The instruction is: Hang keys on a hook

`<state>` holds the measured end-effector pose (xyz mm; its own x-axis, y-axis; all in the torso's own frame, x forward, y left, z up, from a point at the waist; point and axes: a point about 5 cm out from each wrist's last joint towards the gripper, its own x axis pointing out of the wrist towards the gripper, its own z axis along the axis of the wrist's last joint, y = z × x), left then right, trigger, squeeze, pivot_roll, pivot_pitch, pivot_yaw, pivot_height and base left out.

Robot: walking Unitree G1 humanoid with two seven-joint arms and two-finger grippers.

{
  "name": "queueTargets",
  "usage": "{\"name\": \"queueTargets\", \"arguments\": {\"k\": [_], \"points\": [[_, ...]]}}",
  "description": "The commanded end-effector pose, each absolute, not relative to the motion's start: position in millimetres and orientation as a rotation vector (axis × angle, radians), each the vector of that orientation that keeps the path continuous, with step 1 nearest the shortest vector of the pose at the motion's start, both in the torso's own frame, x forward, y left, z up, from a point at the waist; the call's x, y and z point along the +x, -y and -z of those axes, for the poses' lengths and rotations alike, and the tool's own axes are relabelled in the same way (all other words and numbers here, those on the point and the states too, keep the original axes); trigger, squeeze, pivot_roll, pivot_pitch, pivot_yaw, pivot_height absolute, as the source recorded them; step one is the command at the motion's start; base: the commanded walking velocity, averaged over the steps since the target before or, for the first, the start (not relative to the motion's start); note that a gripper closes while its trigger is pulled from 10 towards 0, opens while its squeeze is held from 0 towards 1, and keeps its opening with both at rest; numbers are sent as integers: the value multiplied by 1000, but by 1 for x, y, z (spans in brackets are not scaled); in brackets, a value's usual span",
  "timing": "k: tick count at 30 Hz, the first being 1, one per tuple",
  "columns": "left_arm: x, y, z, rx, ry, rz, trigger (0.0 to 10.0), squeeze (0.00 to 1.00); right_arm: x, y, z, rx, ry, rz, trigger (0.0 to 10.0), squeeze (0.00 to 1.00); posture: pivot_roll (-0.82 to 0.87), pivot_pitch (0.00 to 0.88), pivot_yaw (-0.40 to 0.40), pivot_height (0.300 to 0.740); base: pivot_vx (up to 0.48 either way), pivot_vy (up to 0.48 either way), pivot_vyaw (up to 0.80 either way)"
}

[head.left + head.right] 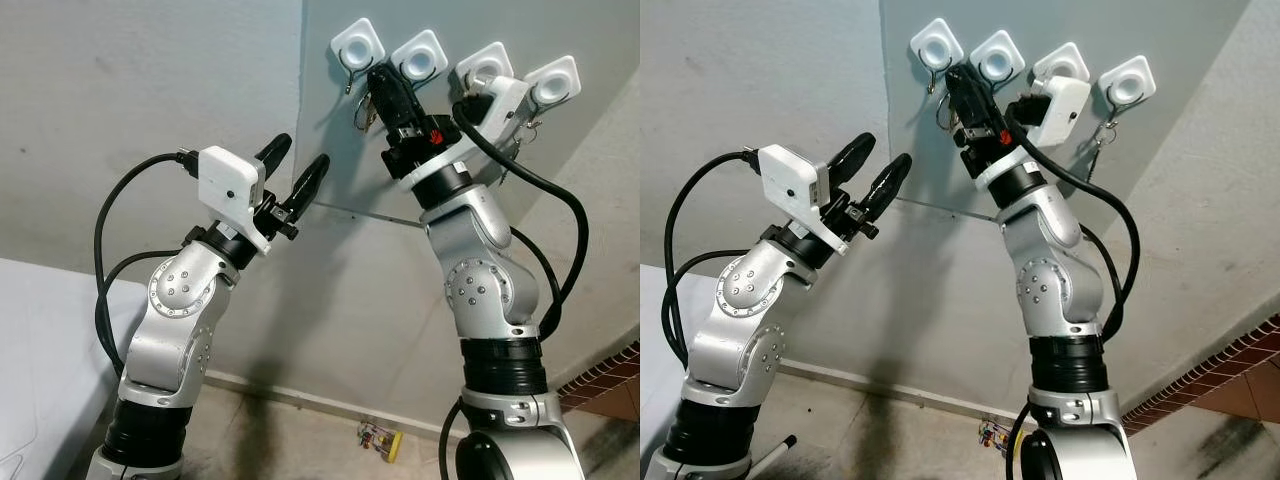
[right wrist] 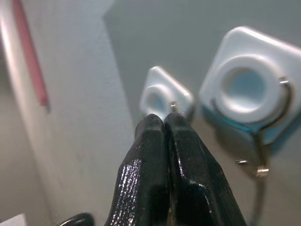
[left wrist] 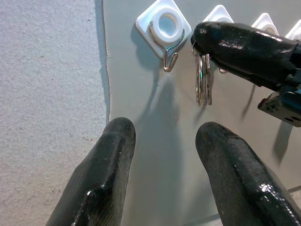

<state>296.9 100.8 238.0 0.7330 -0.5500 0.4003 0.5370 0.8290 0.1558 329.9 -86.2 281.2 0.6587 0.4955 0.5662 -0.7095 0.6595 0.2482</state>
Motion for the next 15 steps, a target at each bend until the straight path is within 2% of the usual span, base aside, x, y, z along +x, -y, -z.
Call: {"name": "queueTargets", "arguments": {"k": [1, 7, 15], "points": [[295, -99, -244, 44, 472, 606, 10000, 0, 323, 82, -288, 490, 503, -789, 10000, 0, 13, 73, -82, 740, 0, 0, 0], [295, -99, -244, 44, 471, 608, 10000, 0, 313, 66, -302, 522, 537, -915, 10000, 0, 20, 75, -85, 740, 0, 0, 0], [294, -100, -244, 44, 472, 603, 10000, 0, 317, 64, -311, 539, 566, -904, 10000, 0, 26, 75, -91, 740, 0, 0, 0]]}}
